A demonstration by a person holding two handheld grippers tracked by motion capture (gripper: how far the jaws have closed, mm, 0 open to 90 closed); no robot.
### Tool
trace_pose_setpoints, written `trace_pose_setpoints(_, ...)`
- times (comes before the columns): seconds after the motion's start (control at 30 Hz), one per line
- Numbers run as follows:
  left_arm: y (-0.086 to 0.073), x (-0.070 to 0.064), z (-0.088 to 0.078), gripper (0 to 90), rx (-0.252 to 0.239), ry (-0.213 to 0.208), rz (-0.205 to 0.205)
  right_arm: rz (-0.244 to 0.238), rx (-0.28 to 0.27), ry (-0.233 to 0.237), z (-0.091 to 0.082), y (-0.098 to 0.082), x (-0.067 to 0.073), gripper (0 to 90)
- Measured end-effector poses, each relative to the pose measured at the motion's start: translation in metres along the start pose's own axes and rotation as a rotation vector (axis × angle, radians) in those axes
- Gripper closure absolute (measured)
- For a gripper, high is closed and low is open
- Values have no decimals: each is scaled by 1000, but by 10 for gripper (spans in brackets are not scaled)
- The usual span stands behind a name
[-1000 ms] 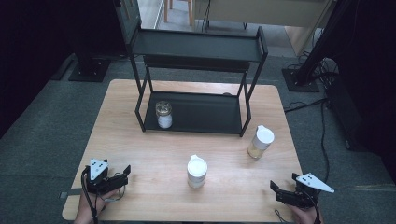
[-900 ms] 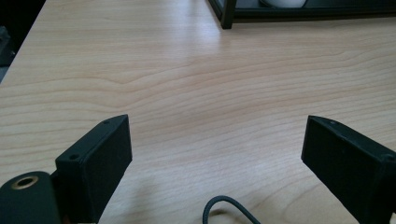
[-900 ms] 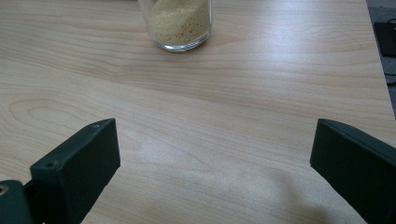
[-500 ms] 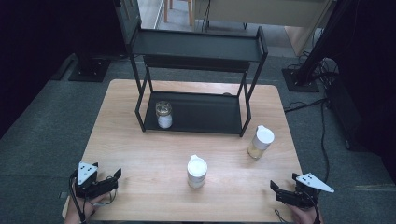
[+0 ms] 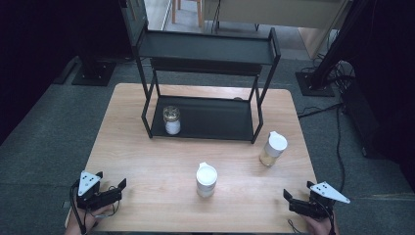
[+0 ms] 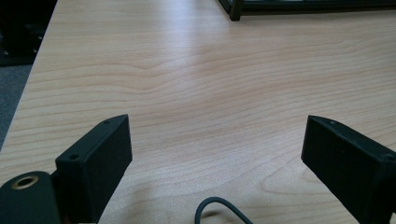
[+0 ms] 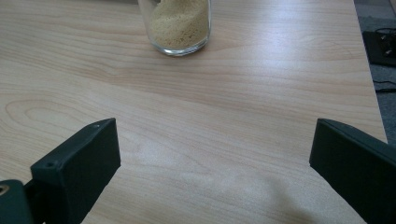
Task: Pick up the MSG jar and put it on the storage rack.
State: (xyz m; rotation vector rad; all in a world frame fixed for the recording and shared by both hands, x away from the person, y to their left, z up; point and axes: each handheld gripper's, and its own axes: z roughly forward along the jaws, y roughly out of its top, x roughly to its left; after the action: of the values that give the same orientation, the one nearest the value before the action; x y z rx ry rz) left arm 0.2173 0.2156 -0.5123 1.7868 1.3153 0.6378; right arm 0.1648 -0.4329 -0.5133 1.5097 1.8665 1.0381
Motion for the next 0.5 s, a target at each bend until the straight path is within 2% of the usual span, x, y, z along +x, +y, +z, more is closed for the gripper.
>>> trace_pose_setpoints(0.17,-1,2,-1,88,1,-7,0,-16,8,-17,0,1,3,17)
trace_pose_setpoints(0.2,-1,3,-2,88,3,-4,4,-6,14,-4,-2,3,3,17)
trace_pose_setpoints(0.5,-3,7,-5,88,2,-12,5,-14,5,18,-6,11,11,17)
